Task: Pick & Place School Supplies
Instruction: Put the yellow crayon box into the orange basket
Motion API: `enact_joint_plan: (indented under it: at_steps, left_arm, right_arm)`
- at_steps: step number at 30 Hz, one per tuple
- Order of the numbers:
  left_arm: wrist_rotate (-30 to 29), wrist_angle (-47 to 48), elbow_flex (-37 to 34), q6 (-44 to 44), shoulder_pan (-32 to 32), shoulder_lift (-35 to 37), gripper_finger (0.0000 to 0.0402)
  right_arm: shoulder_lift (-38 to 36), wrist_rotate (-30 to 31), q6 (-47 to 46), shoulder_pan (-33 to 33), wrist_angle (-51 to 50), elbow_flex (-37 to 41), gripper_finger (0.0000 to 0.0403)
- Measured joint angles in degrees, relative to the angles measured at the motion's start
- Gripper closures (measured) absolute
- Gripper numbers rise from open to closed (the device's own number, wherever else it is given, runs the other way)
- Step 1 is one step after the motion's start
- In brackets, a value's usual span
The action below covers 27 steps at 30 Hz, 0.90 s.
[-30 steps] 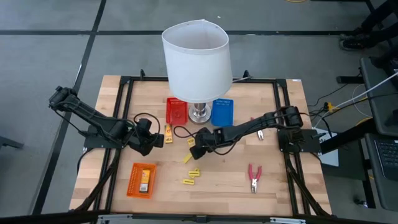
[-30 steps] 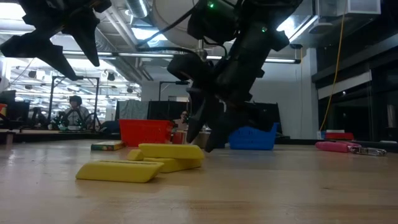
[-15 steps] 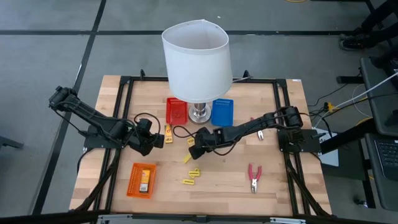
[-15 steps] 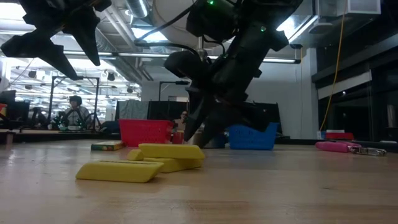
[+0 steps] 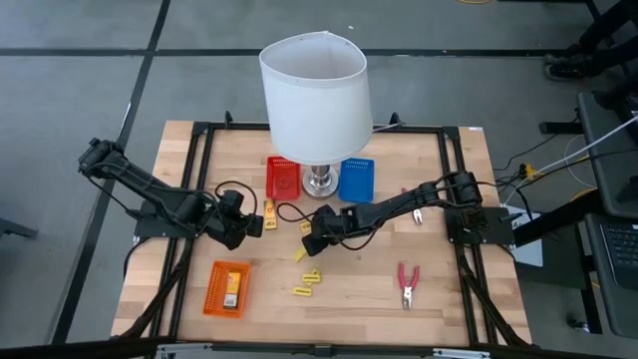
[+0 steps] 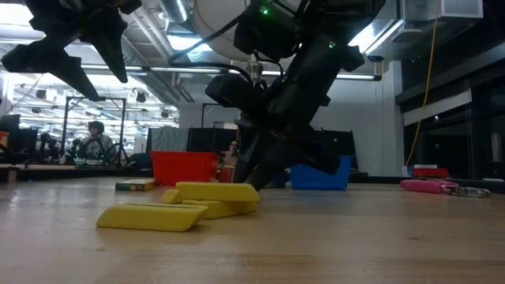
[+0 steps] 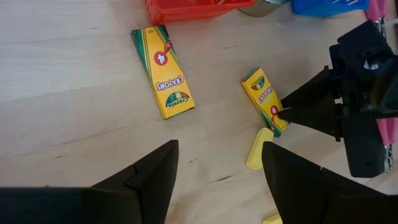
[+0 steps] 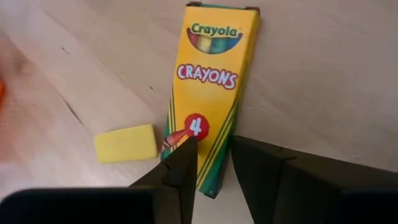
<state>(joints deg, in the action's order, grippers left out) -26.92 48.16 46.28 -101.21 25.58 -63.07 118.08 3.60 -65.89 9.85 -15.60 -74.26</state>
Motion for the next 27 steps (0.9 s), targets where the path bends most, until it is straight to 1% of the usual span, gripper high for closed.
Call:
enact_joint_plan:
  at_steps: [3,9,10,21,27]
  left_arm:
    - [0.0,0.0,0.0,0.0,0.0,0.0,0.0174]
    - [0.0,0.0,0.0,0.0,0.0,0.0,0.0174]
    - [0.0,0.0,0.0,0.0,0.0,0.0,0.0174]
    - [-0.3,0.0,0.0,0.5,0.6,0.0,0.0174]
    - [-0.4,0.0,0.0,0.5,1.4,0.0,0.0174]
  right_arm:
    - [0.0,0.0,-0.1,0.0,0.0,0.0,0.0329]
    - [0.0,0.0,-0.1,0.0,0.2,0.0,0.039]
    - [0.0,0.1,0.0,0.0,0.3,0.0,0.0395]
    - [-0.4,0.3,0.9,0.2,1.1,0.0,0.0401]
    - [-2.2,2.9,2.0,1.1,1.6,0.0,0.0401]
